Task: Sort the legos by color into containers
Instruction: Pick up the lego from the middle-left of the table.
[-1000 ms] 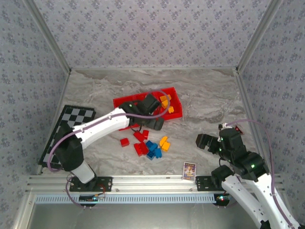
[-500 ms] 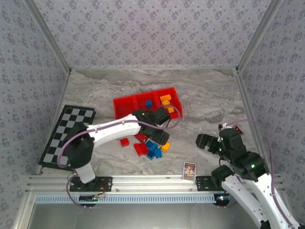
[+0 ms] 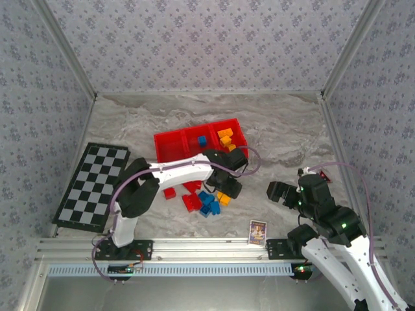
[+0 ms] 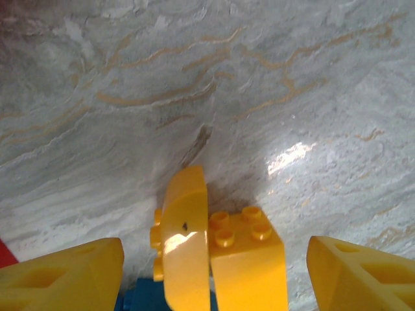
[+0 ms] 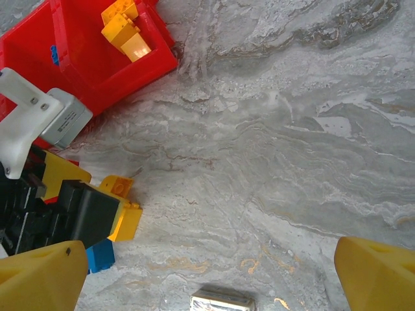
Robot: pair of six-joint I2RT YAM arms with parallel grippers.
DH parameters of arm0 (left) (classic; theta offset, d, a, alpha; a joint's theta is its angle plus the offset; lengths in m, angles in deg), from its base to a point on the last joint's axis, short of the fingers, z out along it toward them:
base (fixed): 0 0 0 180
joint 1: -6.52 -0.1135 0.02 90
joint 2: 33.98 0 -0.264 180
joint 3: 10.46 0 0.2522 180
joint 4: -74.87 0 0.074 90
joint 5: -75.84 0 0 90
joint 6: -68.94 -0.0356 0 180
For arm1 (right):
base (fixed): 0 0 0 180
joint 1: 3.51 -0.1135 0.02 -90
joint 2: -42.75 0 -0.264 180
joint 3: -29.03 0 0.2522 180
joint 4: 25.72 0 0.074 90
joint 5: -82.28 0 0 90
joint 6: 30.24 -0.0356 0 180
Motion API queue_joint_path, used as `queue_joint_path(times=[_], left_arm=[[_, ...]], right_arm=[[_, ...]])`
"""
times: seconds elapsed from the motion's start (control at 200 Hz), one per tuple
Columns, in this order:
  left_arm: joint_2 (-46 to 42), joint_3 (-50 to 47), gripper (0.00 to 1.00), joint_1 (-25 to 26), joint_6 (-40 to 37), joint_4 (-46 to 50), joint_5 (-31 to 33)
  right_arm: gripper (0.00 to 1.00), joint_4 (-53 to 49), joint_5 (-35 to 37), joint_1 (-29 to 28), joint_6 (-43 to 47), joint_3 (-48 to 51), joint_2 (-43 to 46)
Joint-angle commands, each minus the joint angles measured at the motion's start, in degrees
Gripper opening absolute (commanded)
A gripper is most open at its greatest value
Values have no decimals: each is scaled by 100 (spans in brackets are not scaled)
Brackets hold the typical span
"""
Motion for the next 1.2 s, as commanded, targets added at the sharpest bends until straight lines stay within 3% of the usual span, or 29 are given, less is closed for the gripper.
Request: queue_joint_path(times=[0.0,0.1,0.87,1.194], left_arm=[[213,238,70,-28,144,215,-6],[278,206,59,-110,191,167,-96],[530,16,42,-360,274,140,6],[761,111,27,-369,244,209,-125]], right_arm=[[100,-81,182,-20,-104,5,81],[100,-78,195,-21,-89,-8,98],[100,-104,277,-39,-132,-9,146],[100,-98,268,-47,-138,6,143]])
